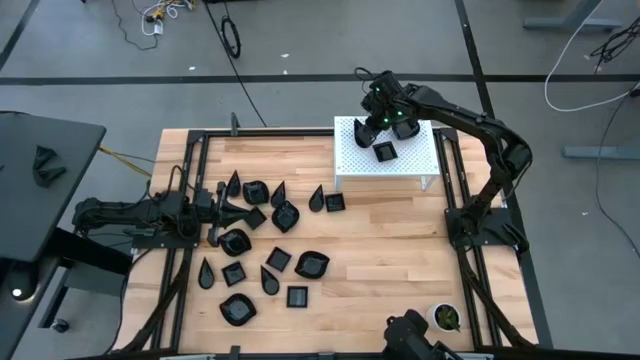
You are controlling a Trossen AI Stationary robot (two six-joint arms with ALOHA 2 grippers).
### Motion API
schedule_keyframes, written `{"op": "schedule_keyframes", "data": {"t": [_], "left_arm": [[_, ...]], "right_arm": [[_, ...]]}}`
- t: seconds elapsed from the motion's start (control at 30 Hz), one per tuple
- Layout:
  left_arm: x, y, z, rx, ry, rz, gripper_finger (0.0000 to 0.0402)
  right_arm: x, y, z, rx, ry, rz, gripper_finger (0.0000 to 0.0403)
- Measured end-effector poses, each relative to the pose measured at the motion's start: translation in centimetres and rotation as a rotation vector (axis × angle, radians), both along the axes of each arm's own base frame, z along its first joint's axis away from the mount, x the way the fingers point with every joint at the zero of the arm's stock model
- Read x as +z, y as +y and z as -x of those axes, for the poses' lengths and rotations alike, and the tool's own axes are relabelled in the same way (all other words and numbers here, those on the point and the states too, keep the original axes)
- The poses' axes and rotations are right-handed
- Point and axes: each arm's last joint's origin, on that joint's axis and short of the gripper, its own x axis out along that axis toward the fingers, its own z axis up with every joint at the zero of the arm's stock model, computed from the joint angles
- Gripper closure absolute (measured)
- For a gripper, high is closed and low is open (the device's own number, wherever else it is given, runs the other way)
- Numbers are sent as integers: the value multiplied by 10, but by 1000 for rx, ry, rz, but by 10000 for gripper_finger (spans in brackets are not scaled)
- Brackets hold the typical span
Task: Pick & Place Mini shaped plates
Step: Stack the black drop shaped plate on the black drop shaped plate on the shelf
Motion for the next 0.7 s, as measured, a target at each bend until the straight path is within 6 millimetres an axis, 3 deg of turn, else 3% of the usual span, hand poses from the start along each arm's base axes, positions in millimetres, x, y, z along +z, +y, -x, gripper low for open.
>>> {"op": "schedule_keyframes", "data": {"t": [0.47,0.7], "left_arm": [[0,0,0,0,0,0,369],[0,0,0,0,0,0,369]], "right_arm": [[0,0,0,-15,-1,-12,398],[0,0,0,-15,-1,-11,365]]}}
